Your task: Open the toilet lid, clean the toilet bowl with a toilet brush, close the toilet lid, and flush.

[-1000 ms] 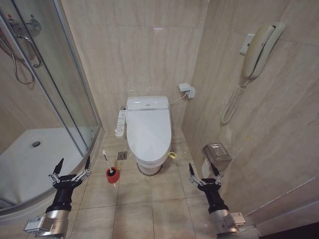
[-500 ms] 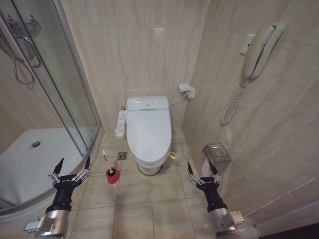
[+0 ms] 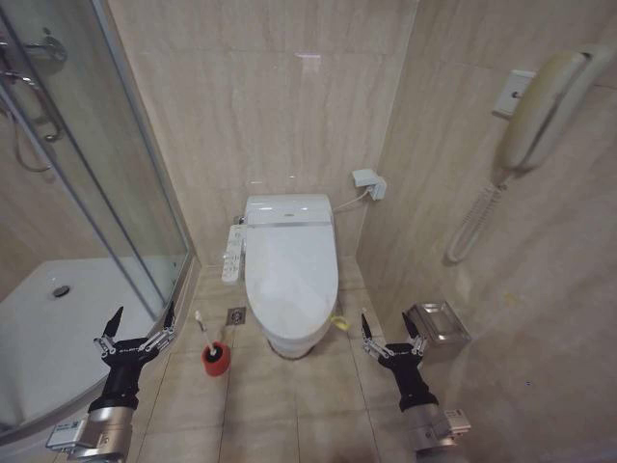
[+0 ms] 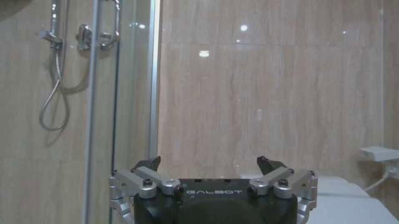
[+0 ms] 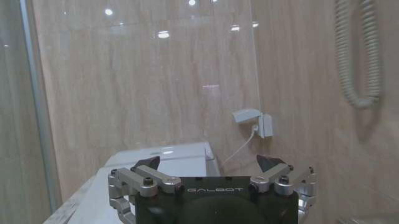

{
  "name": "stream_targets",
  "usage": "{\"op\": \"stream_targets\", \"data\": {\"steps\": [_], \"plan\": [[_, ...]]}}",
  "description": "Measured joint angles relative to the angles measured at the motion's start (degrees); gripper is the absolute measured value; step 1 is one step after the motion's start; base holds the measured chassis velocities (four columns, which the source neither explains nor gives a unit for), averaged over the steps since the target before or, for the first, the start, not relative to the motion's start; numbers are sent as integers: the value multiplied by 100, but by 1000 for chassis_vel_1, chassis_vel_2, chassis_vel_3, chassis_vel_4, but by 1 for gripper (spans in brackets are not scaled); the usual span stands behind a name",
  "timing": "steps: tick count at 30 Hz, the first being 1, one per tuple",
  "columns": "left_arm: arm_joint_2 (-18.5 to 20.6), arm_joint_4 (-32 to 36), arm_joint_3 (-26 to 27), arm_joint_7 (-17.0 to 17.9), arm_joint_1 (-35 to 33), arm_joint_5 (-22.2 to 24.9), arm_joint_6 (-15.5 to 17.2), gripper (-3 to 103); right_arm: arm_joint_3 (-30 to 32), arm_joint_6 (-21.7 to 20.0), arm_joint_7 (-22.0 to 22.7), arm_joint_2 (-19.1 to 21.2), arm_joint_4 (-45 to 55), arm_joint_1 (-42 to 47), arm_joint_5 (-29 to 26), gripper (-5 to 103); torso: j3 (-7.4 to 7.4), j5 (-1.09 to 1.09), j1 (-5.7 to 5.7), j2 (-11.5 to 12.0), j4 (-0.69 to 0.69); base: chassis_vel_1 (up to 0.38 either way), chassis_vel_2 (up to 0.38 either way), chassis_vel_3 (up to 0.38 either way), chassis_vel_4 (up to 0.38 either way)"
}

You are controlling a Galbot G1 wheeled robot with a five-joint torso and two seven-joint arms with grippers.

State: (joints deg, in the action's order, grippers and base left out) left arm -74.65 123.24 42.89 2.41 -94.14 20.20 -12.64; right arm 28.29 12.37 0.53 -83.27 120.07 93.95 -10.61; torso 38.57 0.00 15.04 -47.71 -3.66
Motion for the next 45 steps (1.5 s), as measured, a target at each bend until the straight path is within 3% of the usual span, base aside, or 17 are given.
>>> {"op": "stream_targets", "data": {"steps": [11, 19, 26, 45], "plan": [[0, 0, 0, 0, 2, 0, 0, 100, -41, 327, -49, -22, -236, -4, 31, 100, 2, -1, 5, 2, 2, -216, 235, 212, -214], [-1, 0, 0, 0, -1, 0, 0, 100, -5, 545, -67, -29, -729, 156, 291, 100, -2, 0, -5, 0, 0, 16, -19, -19, 18], [-1, 0, 0, 0, 0, 0, 0, 100, -48, 1081, -49, -271, -1891, 75, 565, 100, -1, 0, -3, -1, 1, 7, -12, -11, 5], [-1, 0, 0, 0, 0, 0, 0, 100, 43, 1747, -70, -461, -4692, -1386, 884, 100, 0, 1, 0, 0, 1, 0, 0, 0, 0]]}}
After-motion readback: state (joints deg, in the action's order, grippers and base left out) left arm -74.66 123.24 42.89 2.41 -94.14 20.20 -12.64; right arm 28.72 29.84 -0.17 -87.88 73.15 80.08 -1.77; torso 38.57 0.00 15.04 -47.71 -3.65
